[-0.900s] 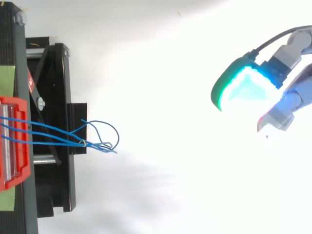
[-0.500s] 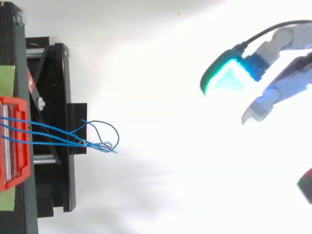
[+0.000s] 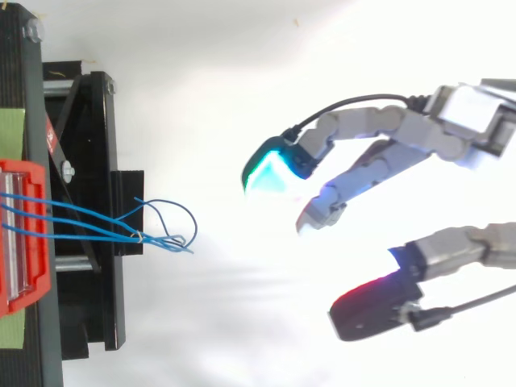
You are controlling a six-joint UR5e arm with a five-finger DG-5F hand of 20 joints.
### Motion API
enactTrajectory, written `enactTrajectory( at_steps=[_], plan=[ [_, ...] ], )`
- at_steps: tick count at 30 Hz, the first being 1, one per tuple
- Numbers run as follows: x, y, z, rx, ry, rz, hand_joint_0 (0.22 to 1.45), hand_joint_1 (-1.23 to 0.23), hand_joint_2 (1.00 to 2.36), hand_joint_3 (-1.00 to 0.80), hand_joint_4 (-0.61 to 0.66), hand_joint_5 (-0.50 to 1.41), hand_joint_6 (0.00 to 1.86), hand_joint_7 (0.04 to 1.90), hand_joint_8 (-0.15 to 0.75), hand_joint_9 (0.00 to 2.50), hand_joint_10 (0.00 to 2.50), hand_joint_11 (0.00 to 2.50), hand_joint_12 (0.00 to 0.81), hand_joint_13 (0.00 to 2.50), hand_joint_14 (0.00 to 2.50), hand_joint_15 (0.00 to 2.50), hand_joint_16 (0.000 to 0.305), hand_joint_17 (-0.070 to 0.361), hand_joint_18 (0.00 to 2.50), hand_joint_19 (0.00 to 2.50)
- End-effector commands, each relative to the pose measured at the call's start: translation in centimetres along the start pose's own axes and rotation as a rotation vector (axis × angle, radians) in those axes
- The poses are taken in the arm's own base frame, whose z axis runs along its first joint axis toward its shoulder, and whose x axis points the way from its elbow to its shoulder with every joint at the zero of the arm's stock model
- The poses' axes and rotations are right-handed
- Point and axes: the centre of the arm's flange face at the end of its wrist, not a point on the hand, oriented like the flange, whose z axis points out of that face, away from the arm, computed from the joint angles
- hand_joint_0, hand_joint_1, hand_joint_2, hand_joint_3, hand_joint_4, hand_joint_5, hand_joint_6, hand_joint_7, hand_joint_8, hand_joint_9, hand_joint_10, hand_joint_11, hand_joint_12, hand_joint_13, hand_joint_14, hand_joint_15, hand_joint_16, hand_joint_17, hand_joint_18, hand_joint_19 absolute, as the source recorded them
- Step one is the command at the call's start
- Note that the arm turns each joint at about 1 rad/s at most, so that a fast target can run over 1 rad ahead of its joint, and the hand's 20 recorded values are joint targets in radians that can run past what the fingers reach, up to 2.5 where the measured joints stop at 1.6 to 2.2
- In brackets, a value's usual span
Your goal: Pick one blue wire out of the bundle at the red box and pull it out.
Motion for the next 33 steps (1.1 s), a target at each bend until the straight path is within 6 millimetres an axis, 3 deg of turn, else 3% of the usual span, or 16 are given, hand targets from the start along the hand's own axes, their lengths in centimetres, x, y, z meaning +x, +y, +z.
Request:
enactTrajectory(
  at_steps=[1, 11, 20, 24, 28, 33],
  plan=[
    [1.1, -1.9, 1.2, 0.020, 0.001, -0.013, 0.50, -0.70, 1.00, -0.50, 0.35, -0.16, 0.50, 0.79, 0.338, 0.87, 0.01, 0.48, 0.417, 0.90, 0.02, 0.52, 0.057, 0.129, 0.75, 0.57],
    [2.7, -4.1, 4.8, 0.014, -0.021, -0.004, 0.50, -0.69, 1.00, -0.50, 0.36, -0.16, 0.50, 0.79, 0.337, 0.86, 0.01, 0.48, 0.418, 0.90, 0.02, 0.53, 0.057, 0.129, 0.75, 0.58],
    [2.8, -5.4, 6.9, 0.006, -0.043, 0.003, 0.50, -0.69, 1.00, -0.50, 0.36, -0.16, 0.50, 0.79, 0.338, 0.86, 0.01, 0.47, 0.421, 0.90, 0.02, 0.53, 0.057, 0.129, 0.75, 0.58],
    [4.2, -6.8, 9.0, 0.006, -0.040, 0.006, 0.50, -0.69, 1.00, -0.50, 0.36, -0.16, 0.50, 0.79, 0.339, 0.87, 0.01, 0.47, 0.420, 0.90, 0.02, 0.54, 0.057, 0.129, 0.75, 0.58],
    [5.5, -6.9, 10.9, -0.021, -0.037, 0.029, 0.50, -0.69, 1.00, -0.50, 0.36, -0.16, 0.50, 0.79, 0.337, 0.86, 0.01, 0.47, 0.418, 0.91, 0.02, 0.53, 0.057, 0.128, 0.75, 0.58],
    [5.6, -6.6, 10.9, -0.023, -0.036, 0.022, 0.52, -0.70, 1.00, -0.50, 0.38, -0.15, 0.50, 0.87, 0.335, 0.86, 0.01, 0.48, 0.414, 0.90, 0.02, 0.54, 0.056, 0.126, 0.75, 0.58]
  ],
)
